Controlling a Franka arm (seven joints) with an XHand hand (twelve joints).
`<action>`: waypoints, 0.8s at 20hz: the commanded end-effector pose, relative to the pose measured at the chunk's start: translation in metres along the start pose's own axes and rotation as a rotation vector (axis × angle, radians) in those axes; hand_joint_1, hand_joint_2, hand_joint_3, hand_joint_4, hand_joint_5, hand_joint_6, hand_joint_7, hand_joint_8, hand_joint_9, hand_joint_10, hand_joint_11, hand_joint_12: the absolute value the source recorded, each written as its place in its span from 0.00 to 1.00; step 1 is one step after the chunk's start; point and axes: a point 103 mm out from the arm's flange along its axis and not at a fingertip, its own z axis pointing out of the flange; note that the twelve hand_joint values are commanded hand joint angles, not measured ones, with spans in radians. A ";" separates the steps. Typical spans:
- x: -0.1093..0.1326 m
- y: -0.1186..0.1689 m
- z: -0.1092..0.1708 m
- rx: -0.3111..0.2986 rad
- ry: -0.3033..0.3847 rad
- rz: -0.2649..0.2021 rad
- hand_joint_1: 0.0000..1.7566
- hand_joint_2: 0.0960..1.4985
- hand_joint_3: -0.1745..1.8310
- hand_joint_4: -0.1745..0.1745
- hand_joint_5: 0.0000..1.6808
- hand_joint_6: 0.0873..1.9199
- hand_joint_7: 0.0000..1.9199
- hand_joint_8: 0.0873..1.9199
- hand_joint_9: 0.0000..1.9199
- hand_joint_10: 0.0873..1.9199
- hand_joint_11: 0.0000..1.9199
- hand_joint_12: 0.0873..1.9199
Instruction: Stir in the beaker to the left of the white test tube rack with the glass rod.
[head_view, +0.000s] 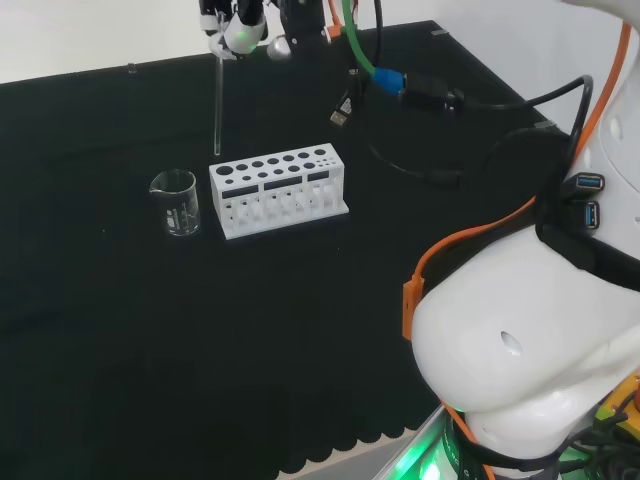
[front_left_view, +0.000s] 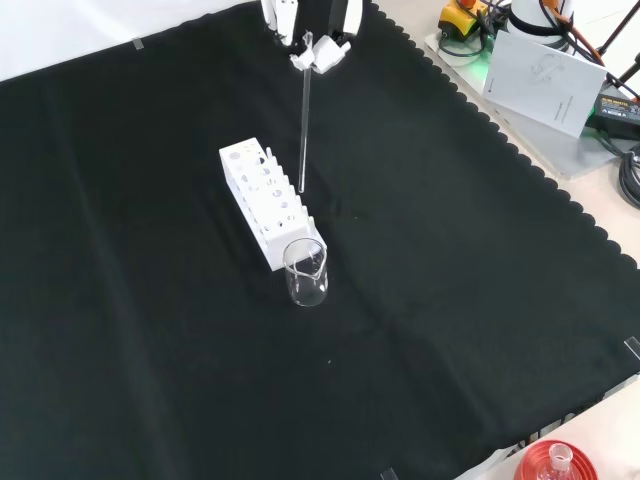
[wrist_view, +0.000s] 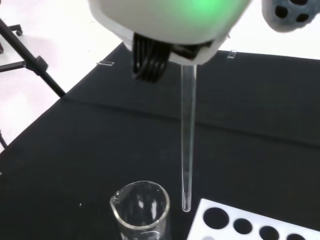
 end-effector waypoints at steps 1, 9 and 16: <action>0.024 0.007 0.002 0.009 -0.016 -0.042 0.75 0.34 0.51 0.00 0.66 0.42 0.72 0.35 0.91 0.06 0.81 0.27; 0.051 0.020 0.018 0.040 -0.013 -0.093 0.75 0.34 0.51 0.00 0.66 0.42 0.72 0.35 0.91 0.06 0.81 0.27; 0.063 0.032 0.031 0.062 -0.007 -0.118 0.75 0.34 0.51 0.00 0.66 0.42 0.72 0.35 0.91 0.06 0.81 0.27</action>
